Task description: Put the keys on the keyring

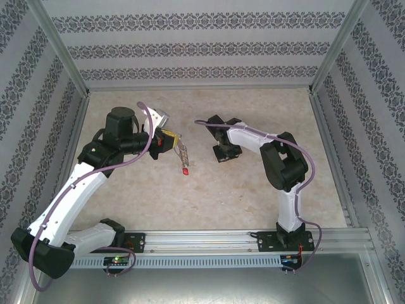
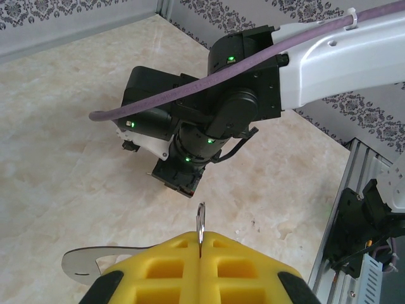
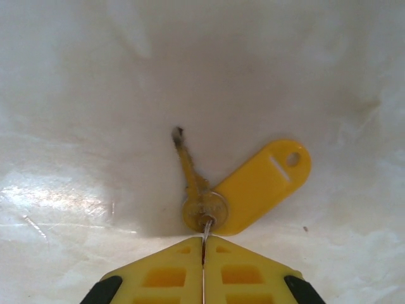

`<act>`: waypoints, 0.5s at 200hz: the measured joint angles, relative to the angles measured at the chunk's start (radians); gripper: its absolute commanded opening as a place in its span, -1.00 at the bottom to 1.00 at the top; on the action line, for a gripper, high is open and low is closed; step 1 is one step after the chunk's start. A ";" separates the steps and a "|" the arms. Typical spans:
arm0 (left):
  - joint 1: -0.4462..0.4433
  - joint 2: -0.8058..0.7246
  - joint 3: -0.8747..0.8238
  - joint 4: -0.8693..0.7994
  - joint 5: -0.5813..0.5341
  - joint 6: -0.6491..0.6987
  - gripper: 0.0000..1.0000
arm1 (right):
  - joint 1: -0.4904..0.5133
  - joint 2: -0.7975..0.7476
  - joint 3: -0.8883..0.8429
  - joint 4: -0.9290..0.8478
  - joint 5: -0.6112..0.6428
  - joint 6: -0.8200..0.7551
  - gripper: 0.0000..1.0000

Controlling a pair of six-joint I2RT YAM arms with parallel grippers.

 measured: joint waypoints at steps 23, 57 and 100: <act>0.000 0.000 0.000 0.000 0.000 0.006 -1.00 | -0.006 -0.006 -0.007 0.006 0.001 0.007 -0.86; 0.000 0.005 0.000 0.000 0.000 0.010 -1.00 | -0.018 -0.025 -0.037 0.019 -0.003 0.015 -0.86; 0.000 0.014 0.001 0.000 0.000 0.010 -1.00 | -0.052 -0.045 -0.066 0.042 -0.041 0.043 -0.85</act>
